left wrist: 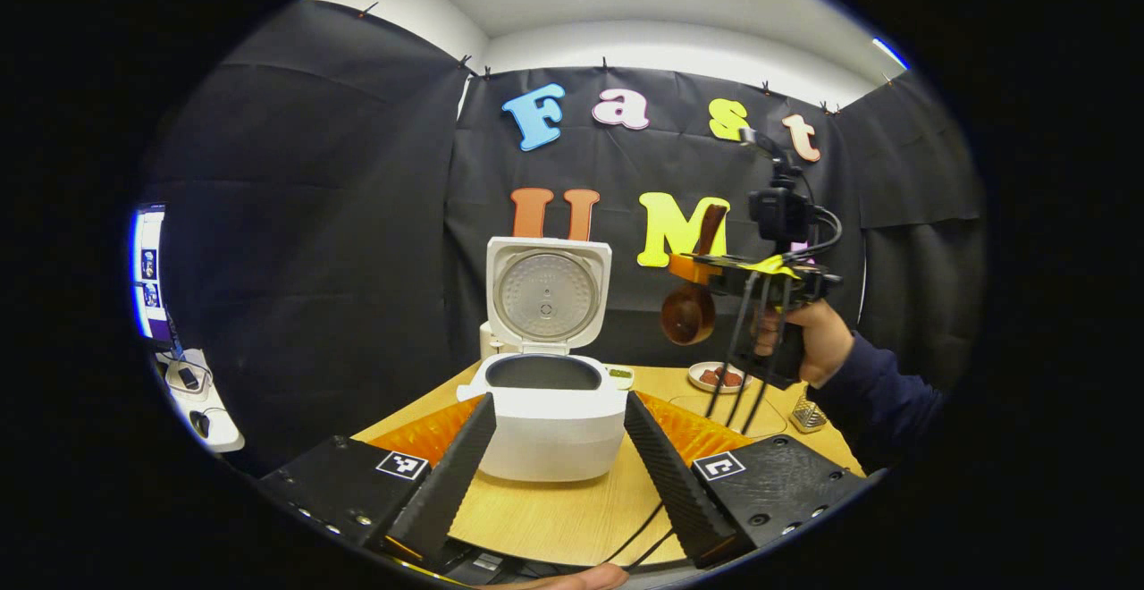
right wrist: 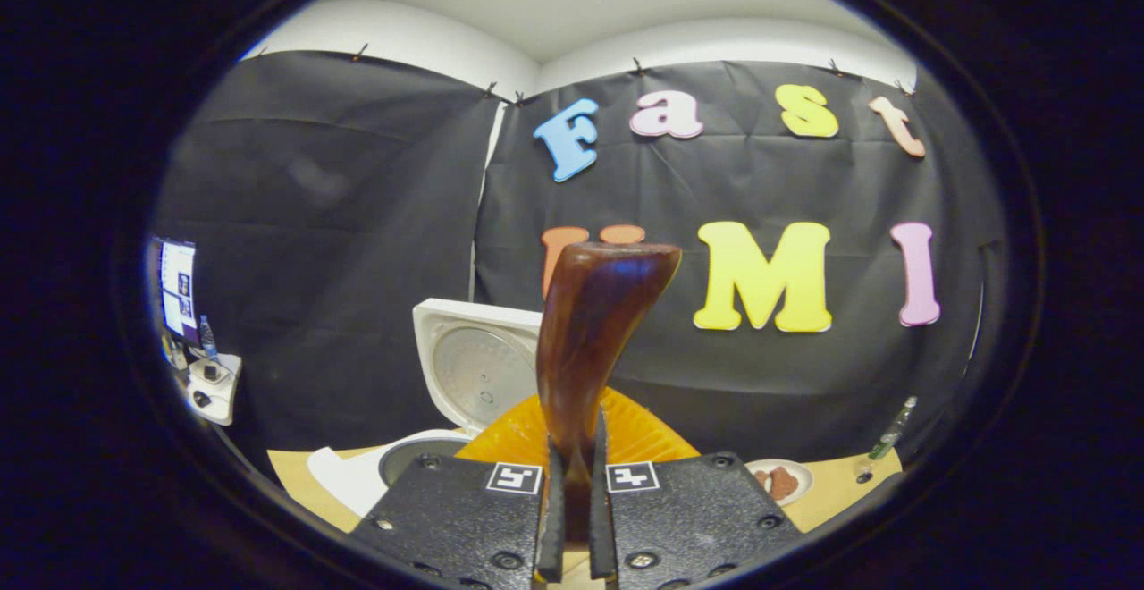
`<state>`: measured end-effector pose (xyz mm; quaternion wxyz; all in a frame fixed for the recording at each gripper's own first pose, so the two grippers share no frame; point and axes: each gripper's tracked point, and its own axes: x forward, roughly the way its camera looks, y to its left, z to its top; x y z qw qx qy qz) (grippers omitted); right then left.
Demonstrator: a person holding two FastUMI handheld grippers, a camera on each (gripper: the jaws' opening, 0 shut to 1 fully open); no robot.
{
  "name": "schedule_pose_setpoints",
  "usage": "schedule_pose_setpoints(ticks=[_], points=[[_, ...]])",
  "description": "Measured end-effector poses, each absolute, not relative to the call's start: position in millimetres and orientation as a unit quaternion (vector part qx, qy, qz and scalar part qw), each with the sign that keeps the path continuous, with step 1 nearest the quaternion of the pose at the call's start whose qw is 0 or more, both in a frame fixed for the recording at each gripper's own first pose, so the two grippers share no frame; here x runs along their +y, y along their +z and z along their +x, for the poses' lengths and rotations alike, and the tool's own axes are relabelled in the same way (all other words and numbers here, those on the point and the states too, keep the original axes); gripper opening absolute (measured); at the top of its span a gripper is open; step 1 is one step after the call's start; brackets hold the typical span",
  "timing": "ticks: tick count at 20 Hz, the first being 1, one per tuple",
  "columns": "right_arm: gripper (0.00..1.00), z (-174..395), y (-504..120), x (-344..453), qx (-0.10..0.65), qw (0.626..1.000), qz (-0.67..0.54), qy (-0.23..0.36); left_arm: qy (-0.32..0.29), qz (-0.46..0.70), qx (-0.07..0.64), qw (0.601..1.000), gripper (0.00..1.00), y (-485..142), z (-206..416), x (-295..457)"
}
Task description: Close the left gripper, press the button to open the rice cooker; take a wooden spoon from the chopstick holder with the right hand, scoop a spoonful of rice and pour it into the rice cooker, then put the wooden spoon back into the chopstick holder.
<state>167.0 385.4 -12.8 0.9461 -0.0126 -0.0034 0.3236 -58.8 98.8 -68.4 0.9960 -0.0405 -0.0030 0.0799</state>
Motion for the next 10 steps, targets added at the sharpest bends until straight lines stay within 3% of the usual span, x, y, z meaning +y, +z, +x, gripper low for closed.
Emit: schedule_pose_setpoints(ticks=[10], points=[[0.14, 175.6, -15.2, 197.1, 0.014, 0.977, 0.025, 0.212, 0.048, -0.031, -0.015, 0.998, 0.92, -48.6, -3.4, 45.1]])
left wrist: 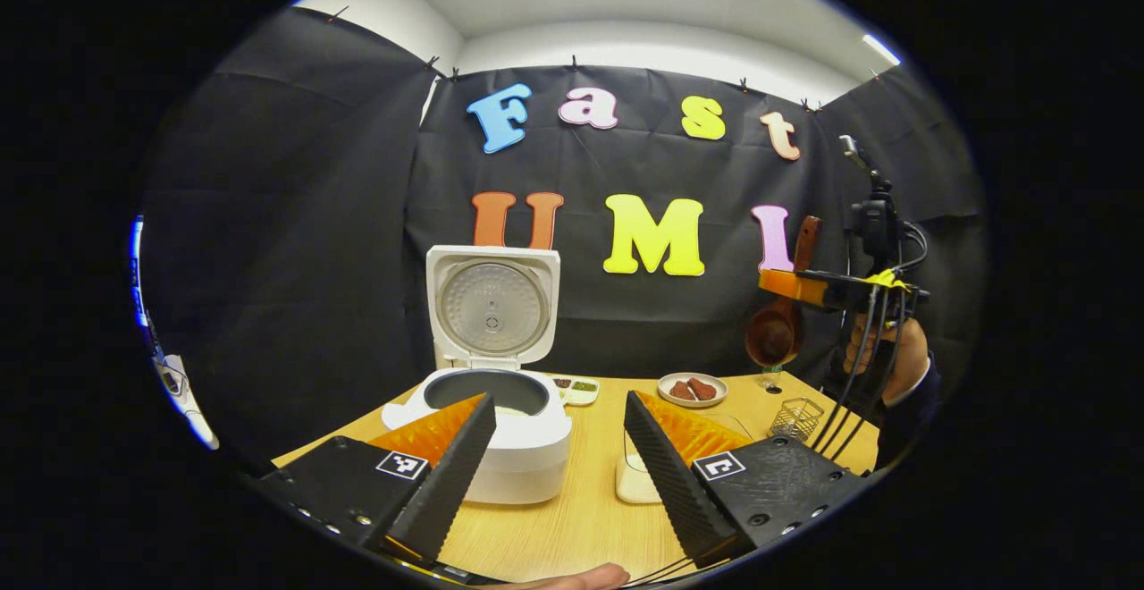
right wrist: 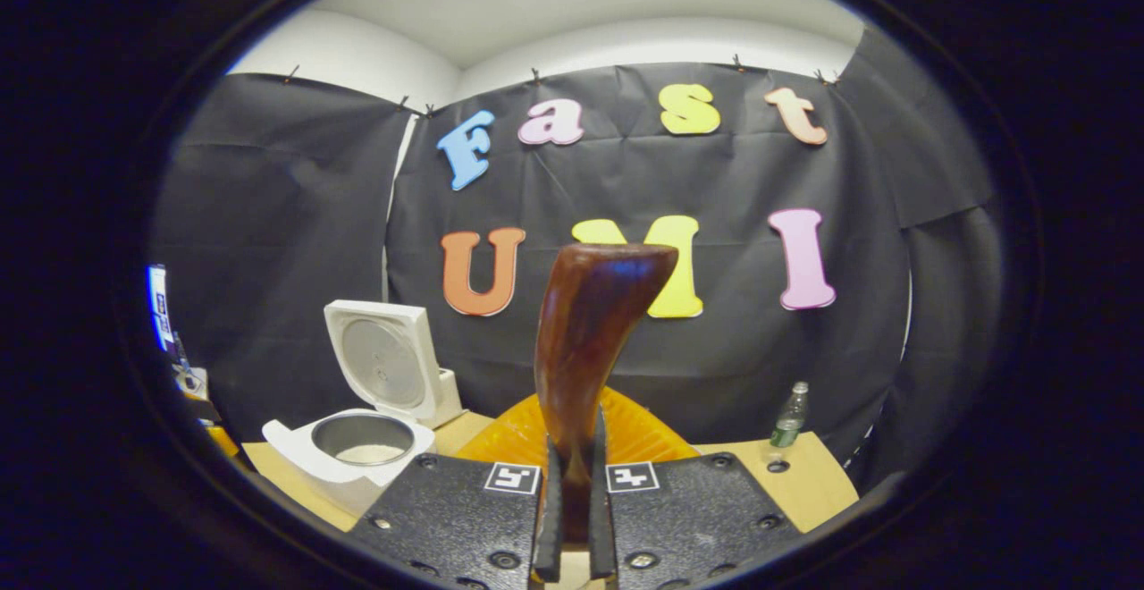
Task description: Close the left gripper, press the button to open the rice cooker; take a wooden spoon from the chopstick holder with the right hand, scoop a spoonful of rice and pour it into the rice cooker, then put the wooden spoon back into the chopstick holder.
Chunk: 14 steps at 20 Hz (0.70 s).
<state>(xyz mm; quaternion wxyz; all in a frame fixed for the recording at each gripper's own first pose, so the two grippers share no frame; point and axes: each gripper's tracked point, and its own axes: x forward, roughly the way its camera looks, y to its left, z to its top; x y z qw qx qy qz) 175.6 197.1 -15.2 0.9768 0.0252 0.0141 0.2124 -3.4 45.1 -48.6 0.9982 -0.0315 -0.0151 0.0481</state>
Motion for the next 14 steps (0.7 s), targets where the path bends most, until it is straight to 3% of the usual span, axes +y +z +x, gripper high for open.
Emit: schedule_pose_setpoints(ticks=[8, 14], points=[[0.14, 207.2, -44.4, 66.1, 0.031, 0.993, 0.029, 0.112, 0.035, -0.037, -0.039, 0.998, 0.92, -23.5, 36.3, 20.4], [0.17, 238.7, -90.9, 21.4, 0.075, 0.993, 0.03, 0.085, 0.021, -0.032, -0.044, 0.998, 0.92, -9.7, 64.0, 10.5]])
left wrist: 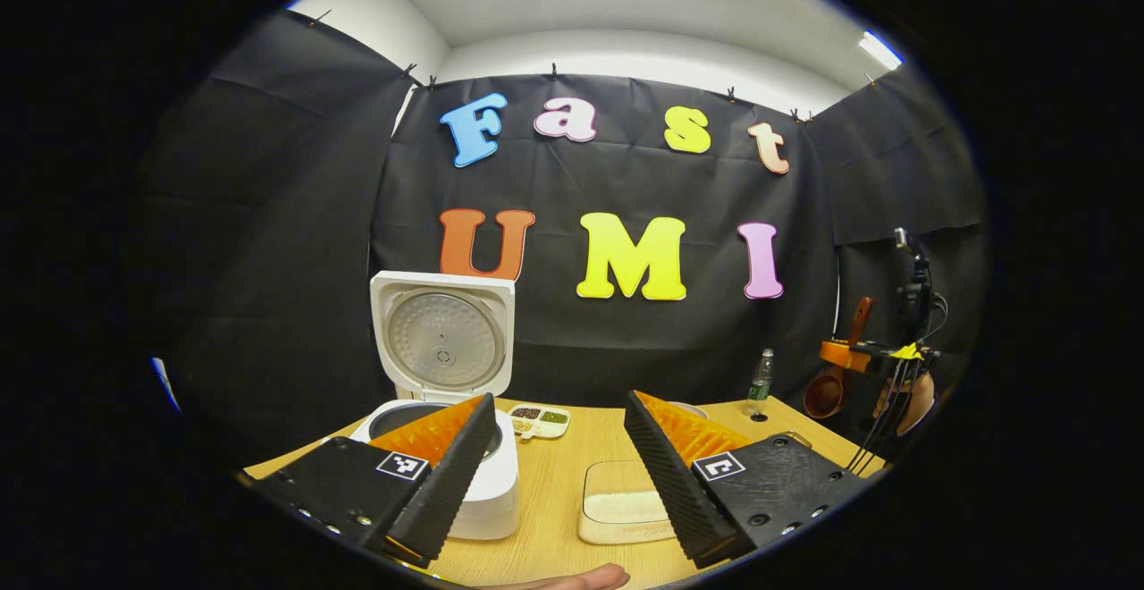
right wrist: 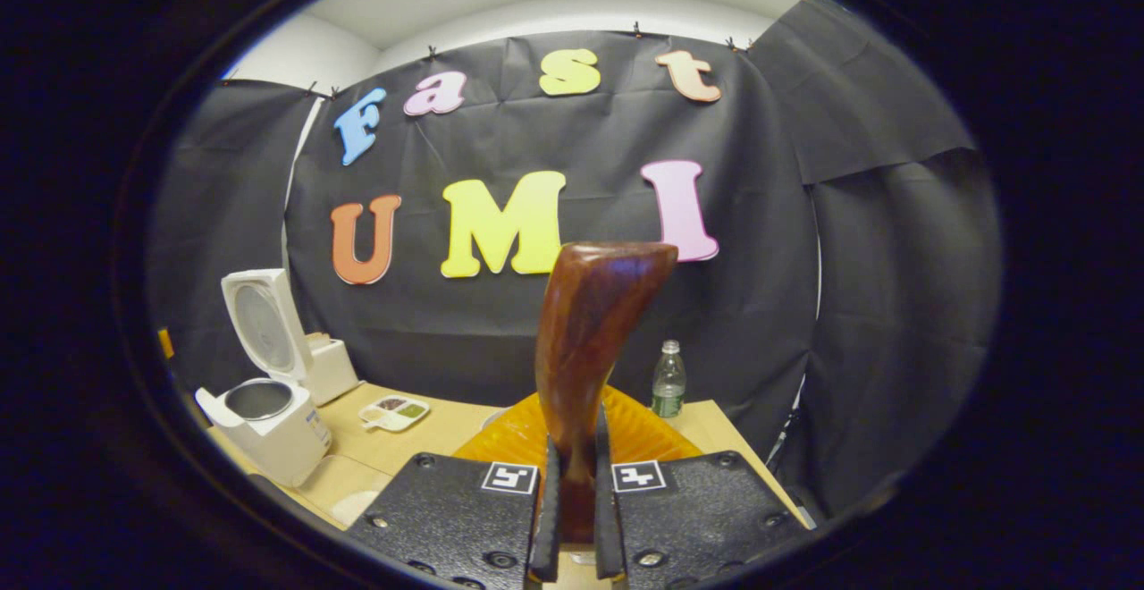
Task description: Close the left gripper, press the button to open the rice cooker; take a wooden spoon from the chopstick holder with the right hand, scoop a spoonful of rice and pour it into the rice cooker, then put the wooden spoon back into the chopstick holder.
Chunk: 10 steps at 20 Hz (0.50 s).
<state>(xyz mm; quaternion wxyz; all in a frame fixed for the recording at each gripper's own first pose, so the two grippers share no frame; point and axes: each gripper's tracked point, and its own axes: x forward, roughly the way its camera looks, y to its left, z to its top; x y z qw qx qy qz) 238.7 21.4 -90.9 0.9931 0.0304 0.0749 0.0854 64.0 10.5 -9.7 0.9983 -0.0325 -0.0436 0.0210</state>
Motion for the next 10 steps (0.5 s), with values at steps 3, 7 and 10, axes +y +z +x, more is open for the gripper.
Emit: schedule_pose_setpoints(ticks=[3, 7, 10], points=[[0.18, 256.8, -127.8, 12.3, 0.109, 0.989, 0.053, 0.081, 0.03, -0.02, -0.056, 0.998, 0.92, 1.2, 80.7, 20.3], [0.18, 277.7, -171.0, 4.3, 0.145, 0.983, 0.079, 0.077, 0.041, -0.046, -0.055, 0.997, 0.92, 5.6, 104.3, 36.2], [0.23, 281.0, -178.0, -6.4, 0.138, 0.985, 0.079, 0.063, 0.045, -0.047, -0.061, 0.996, 0.92, 14.7, 116.0, 48.9]])
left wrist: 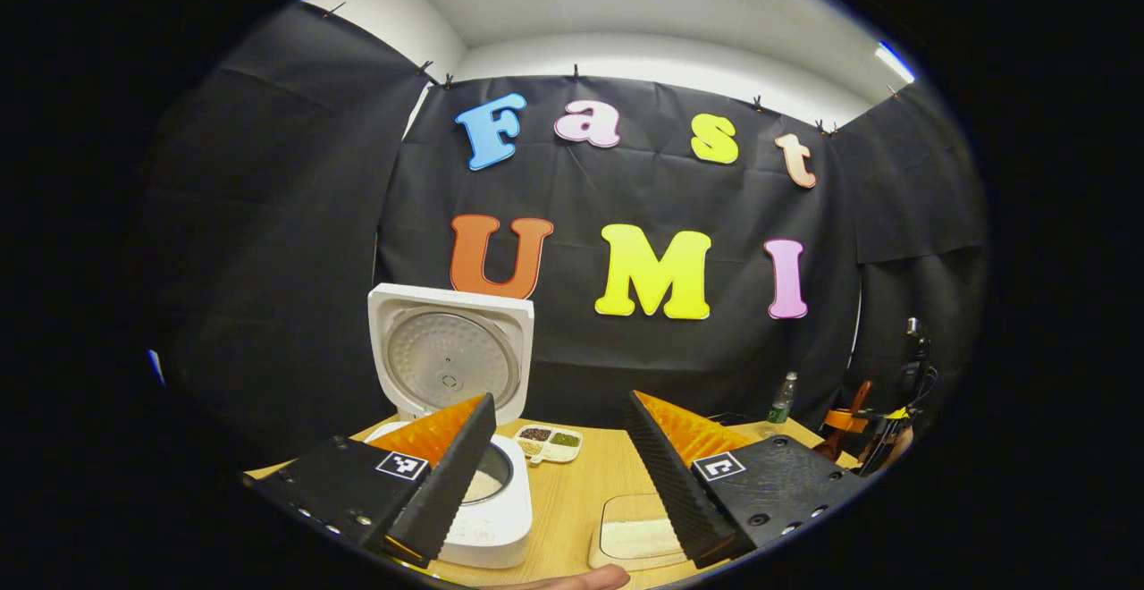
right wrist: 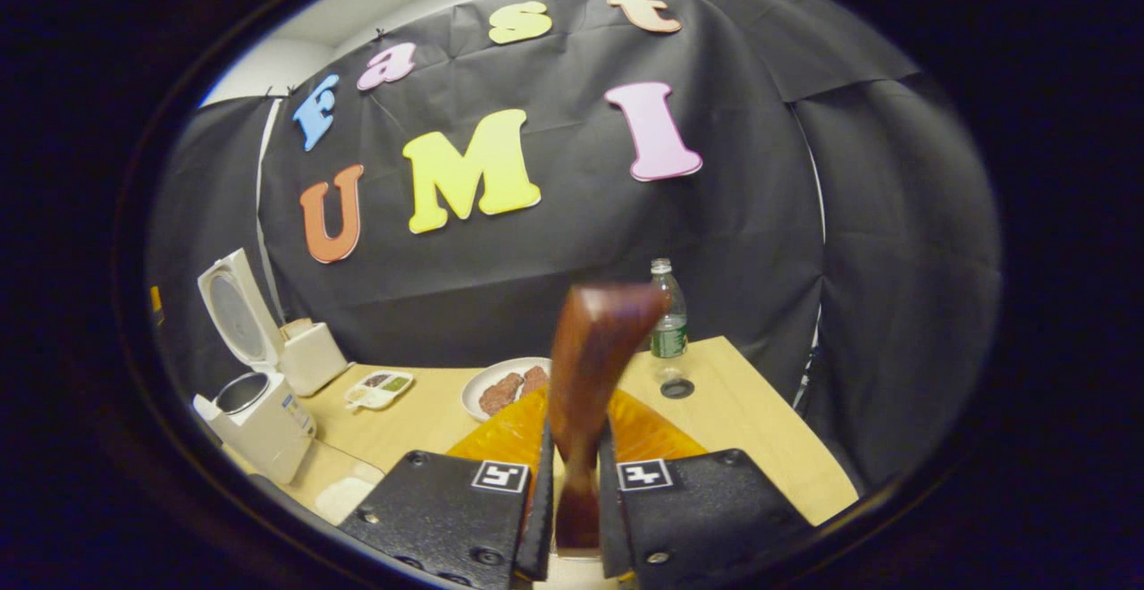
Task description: Close the left gripper, press the button to open the rice cooker; take a wooden spoon from the chopstick holder with the right hand, scoop a spoonful of rice and pour it into the rice cooker, then put the wooden spoon back into the chopstick holder.
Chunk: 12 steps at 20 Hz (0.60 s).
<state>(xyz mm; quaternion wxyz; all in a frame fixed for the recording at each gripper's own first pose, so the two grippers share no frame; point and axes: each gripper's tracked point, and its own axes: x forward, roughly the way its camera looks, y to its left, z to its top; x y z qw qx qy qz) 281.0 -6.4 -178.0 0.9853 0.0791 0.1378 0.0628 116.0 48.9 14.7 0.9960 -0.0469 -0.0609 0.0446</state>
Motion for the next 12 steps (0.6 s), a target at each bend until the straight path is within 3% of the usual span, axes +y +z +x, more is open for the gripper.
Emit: schedule_pose_setpoints(ticks=[2, 4, 8, 10, 12], points=[[0.64, 274.4, -171.3, -22.5, 0.123, 0.989, 0.07, 0.039, 0.052, -0.04, -0.064, 0.996, 0.92, 22.4, 124.7, 61.3], [0.84, 261.9, -156.6, -31.4, 0.109, 0.992, 0.066, 0.019, 0.054, -0.035, -0.059, 0.996, 0.92, 28.4, 132.3, 71.4], [0.95, 220.9, -130.6, -37.4, 0.086, 0.995, 0.054, 0.0, 0.067, -0.03, -0.044, 0.996, 0.92, 35.2, 145.9, 101.1], [0.93, 201.7, -115.3, -34.7, 0.074, 0.996, 0.046, 0.002, 0.072, -0.034, -0.034, 0.996, 0.92, 39.9, 151.0, 115.7], [0.98, 181.4, -100.1, -26.4, 0.062, 0.997, 0.046, 0.008, 0.072, -0.034, -0.028, 0.996, 0.92, 49.3, 159.6, 128.3]])
